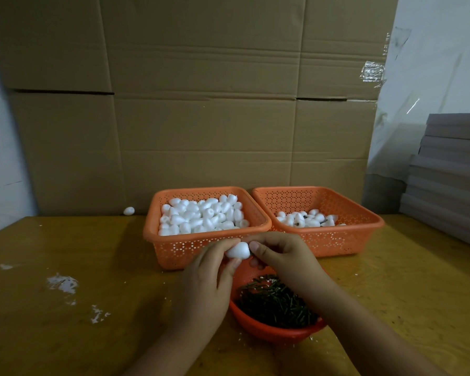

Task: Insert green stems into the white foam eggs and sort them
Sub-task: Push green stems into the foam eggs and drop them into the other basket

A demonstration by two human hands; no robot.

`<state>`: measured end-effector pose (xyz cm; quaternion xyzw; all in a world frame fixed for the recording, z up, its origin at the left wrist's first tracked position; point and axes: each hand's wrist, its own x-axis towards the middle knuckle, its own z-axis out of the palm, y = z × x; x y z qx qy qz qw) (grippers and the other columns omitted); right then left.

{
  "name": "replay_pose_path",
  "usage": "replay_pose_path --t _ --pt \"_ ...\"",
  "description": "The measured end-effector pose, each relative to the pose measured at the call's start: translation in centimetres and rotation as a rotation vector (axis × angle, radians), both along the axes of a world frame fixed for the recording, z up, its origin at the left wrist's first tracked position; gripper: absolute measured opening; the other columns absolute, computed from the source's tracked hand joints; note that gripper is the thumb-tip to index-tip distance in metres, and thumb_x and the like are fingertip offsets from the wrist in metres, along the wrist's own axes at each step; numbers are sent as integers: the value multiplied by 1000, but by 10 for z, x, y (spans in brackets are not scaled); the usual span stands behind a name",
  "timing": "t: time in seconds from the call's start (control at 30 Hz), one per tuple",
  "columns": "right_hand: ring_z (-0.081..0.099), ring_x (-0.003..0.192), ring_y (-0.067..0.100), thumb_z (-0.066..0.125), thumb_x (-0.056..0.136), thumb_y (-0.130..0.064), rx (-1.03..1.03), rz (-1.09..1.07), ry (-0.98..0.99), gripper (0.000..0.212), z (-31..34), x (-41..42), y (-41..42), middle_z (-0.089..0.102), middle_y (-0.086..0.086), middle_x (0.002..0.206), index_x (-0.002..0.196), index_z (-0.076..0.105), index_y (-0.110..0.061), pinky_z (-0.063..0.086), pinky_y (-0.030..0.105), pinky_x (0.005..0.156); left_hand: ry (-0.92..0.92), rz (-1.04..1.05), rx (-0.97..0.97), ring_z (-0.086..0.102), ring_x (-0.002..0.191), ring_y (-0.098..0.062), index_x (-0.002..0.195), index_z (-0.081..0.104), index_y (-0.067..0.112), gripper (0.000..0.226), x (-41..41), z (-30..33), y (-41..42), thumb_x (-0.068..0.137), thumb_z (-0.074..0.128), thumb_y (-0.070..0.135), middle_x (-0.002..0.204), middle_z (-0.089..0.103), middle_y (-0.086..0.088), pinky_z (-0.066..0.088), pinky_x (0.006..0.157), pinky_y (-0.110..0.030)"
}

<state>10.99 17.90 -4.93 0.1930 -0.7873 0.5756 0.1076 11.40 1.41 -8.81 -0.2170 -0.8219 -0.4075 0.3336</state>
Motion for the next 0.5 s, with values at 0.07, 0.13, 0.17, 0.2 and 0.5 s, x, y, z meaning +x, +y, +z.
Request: replay_pose_path --t 0.07,0.13,0.17,0.2,0.5 --pt "61 66 3 56 94 -3 2 2 1 22 0 0 0 68 1 73 94 73 -17 50 18 64 -2 1 -8 59 101 -2 118 64 24 34 0 0 1 91 50 38 110 62 18 49 78 -16" --pt "61 66 6 56 94 -3 5 -2 4 22 0 0 0 68 4 73 94 73 -18 50 19 64 -6 0 -7 59 102 -2 118 64 24 34 0 0 1 90 51 38 111 63 17 49 79 -16" --pt "61 67 8 56 94 -4 4 -7 2 21 0 1 0 68 8 74 95 74 -16 51 21 64 -6 -1 -8 58 102 -1 118 64 25 34 0 1 1 90 50 38 111 63 18 48 80 -15" --pt "62 69 11 56 95 -6 -1 -11 -5 19 0 0 0 69 15 77 97 74 -14 52 23 65 -9 -2 -6 57 103 1 118 64 25 33 0 1 1 90 51 39 110 61 21 46 81 -14" --pt "65 76 16 62 93 -13 4 52 -125 15 -2 -4 2 71 9 86 105 69 -9 52 26 69 -68 1 -17 59 105 0 125 55 38 37 -5 -4 -1 90 64 31 116 60 23 55 82 -24"
